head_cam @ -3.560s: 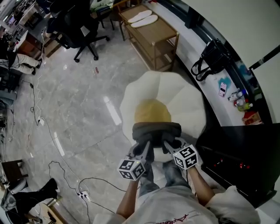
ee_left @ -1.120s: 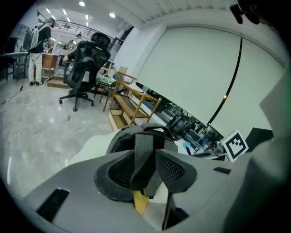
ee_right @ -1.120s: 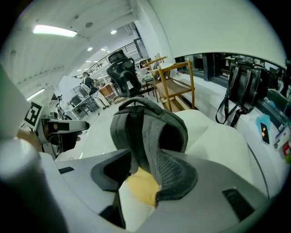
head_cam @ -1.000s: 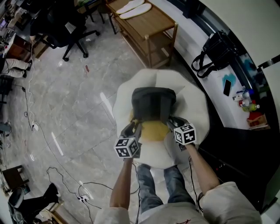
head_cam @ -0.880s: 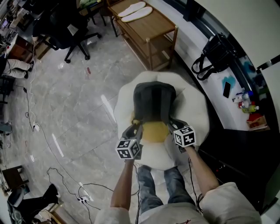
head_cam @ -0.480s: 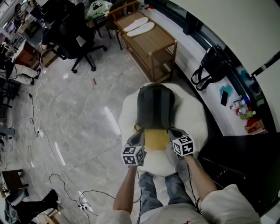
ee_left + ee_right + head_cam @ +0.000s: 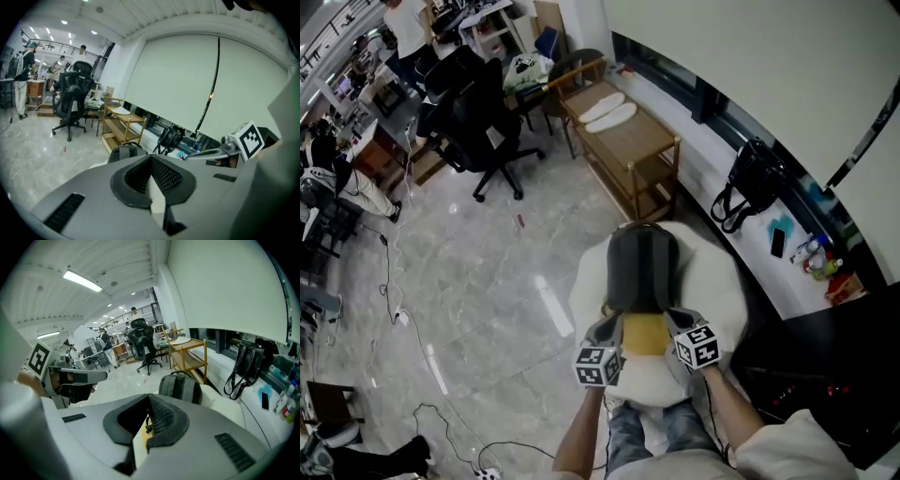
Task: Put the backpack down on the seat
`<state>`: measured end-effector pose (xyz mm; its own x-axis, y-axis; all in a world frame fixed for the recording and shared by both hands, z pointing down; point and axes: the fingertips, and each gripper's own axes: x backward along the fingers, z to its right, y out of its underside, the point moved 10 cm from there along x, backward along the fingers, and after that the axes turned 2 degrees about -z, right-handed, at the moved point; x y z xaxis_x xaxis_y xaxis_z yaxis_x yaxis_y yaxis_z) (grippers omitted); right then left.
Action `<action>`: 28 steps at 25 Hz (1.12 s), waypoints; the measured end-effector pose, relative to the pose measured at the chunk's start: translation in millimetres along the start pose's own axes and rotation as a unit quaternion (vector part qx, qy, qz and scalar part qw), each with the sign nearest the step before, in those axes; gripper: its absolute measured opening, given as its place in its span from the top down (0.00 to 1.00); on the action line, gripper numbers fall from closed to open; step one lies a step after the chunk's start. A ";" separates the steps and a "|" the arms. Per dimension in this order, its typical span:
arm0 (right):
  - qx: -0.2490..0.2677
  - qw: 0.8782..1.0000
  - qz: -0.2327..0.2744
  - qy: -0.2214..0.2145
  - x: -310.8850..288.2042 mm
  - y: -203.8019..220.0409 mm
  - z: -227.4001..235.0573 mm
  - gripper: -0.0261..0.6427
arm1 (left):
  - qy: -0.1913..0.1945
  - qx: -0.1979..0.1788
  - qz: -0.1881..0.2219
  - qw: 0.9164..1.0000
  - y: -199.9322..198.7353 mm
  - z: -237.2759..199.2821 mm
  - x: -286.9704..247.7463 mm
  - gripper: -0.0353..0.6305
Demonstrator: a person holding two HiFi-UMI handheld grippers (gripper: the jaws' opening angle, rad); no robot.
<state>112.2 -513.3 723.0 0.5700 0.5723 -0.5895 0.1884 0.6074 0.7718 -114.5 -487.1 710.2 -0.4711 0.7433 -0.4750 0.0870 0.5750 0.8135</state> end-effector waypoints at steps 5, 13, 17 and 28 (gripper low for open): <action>0.042 0.996 0.075 0.000 54.6 -39.8 -40.0 0.92 | 0.021 -0.051 0.058 0.997 -34.3 25.8 57.5 0.90; 0.117 0.983 0.145 0.003 116.8 -84.3 -109.6 0.92 | 0.037 -0.061 0.138 0.988 -77.7 61.9 135.7 0.90; 0.119 0.979 0.164 0.002 125.5 -98.2 -127.2 0.92 | 0.040 -0.074 0.161 0.983 -90.9 62.8 153.0 0.90; 0.104 0.979 0.176 0.021 123.7 -99.0 -167.9 0.92 | 0.043 -0.071 0.158 0.984 -84.5 33.3 188.2 0.90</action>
<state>29.8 -410.2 533.6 0.5968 0.7501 -0.2850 0.1482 0.2461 0.9578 -181.2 -384.4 540.9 -0.5125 0.8424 -0.1664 0.1206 0.2625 0.9574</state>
